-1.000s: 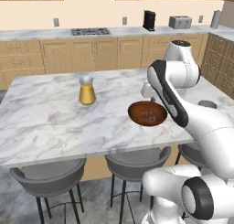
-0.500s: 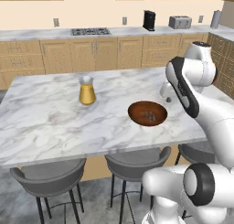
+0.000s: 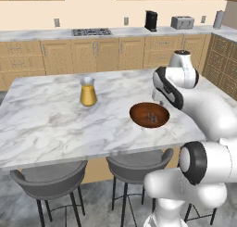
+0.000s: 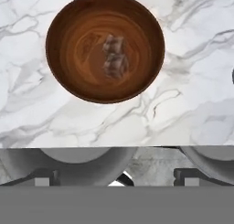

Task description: There are two ice cubes in the ice bowl. Place both ice cubes in the glass cup.

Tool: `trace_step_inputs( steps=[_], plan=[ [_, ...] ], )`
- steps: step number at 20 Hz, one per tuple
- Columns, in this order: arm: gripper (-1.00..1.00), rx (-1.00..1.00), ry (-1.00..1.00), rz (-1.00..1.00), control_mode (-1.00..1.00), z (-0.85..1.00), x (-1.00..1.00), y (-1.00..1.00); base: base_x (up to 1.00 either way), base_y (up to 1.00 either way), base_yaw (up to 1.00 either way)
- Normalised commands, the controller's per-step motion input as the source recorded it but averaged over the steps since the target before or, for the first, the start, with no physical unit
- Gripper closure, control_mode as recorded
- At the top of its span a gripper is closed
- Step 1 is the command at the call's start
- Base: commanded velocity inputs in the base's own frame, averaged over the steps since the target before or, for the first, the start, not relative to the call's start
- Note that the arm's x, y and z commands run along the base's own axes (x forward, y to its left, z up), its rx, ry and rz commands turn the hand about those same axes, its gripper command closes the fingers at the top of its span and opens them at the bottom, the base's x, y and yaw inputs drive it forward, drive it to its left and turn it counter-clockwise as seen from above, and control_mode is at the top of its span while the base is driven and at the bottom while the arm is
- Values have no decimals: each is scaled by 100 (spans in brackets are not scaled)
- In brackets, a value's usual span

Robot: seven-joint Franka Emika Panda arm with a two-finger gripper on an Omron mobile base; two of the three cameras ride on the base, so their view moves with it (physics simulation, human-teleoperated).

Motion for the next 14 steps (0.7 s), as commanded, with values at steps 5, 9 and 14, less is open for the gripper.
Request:
trace_step_inputs(
  steps=[5,9,14],
  plan=[
    [-100,0,9,-7,-100,-41,64,0,0,0,0],
    [-100,0,7,-5,-100,-40,53,0,0,0,0],
    [-100,0,10,0,-100,-53,22,0,0,0,0]
  ],
)
